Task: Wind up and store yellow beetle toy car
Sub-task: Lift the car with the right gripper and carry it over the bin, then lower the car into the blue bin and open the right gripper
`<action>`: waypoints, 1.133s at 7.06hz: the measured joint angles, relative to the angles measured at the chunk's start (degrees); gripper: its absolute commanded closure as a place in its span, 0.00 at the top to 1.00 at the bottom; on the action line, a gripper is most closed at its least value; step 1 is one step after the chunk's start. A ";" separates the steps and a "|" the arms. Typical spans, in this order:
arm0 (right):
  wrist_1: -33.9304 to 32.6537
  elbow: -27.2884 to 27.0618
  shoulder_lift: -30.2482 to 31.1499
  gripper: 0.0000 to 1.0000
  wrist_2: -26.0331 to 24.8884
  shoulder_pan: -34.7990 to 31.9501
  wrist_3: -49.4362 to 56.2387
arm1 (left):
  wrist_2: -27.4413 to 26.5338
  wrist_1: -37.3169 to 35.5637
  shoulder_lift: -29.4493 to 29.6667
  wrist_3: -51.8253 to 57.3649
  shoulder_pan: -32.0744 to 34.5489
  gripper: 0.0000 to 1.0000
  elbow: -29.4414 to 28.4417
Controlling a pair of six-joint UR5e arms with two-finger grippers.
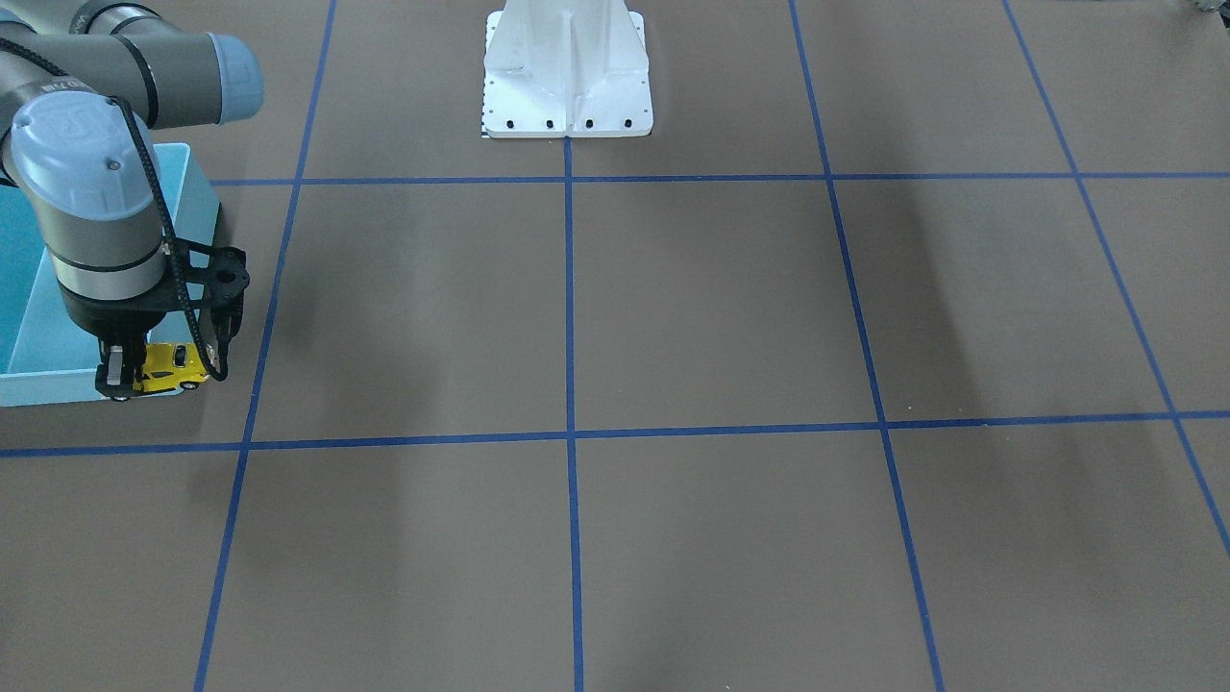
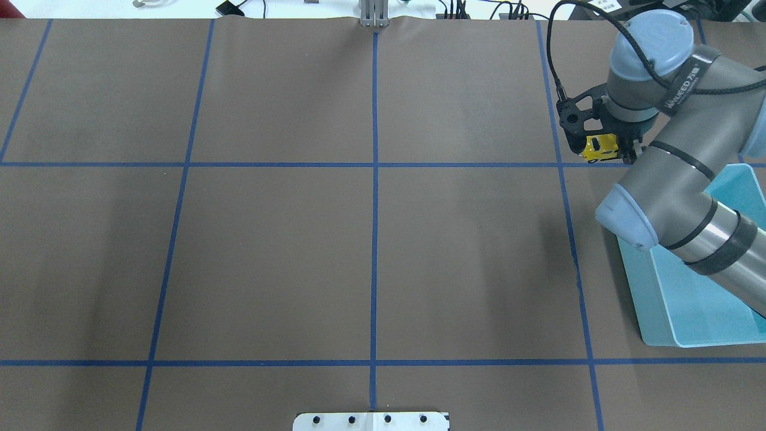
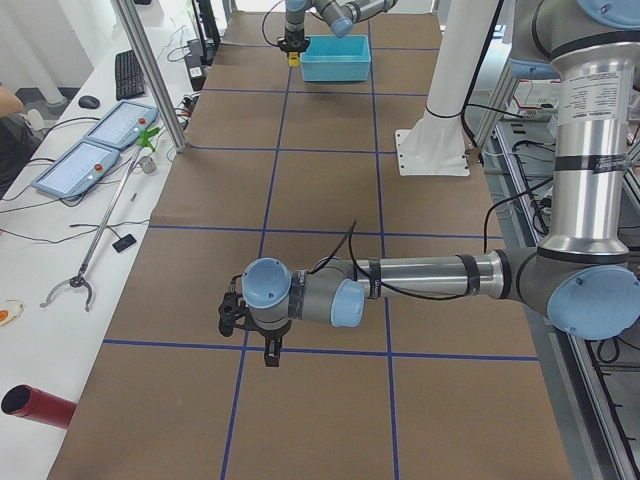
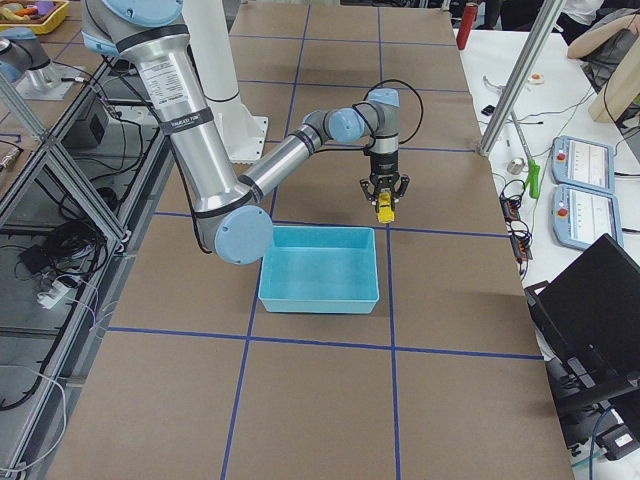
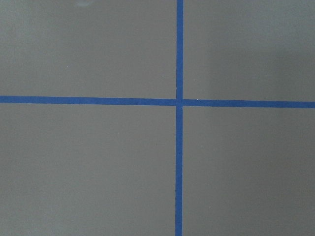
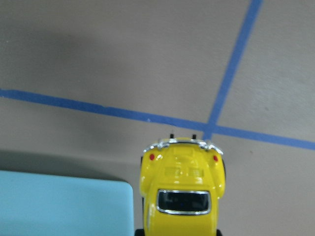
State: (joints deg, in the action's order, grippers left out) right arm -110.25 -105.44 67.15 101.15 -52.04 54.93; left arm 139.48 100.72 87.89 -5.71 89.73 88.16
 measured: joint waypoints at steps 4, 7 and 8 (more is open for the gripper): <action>-0.87 -6.95 11.90 0.00 0.64 -0.73 0.24 | 0.02 0.09 0.00 0.00 -0.05 1.00 0.07; 1.77 -9.05 18.86 0.00 0.64 -0.36 -0.27 | 0.00 0.09 0.00 0.00 0.00 1.00 0.08; 2.55 -8.72 19.33 0.00 1.26 0.21 -0.38 | 0.00 0.07 0.00 0.00 0.00 1.00 0.08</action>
State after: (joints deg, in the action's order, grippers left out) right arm -107.70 -114.15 86.48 102.41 -51.83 54.55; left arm 139.48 100.79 87.89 -5.71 89.73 88.24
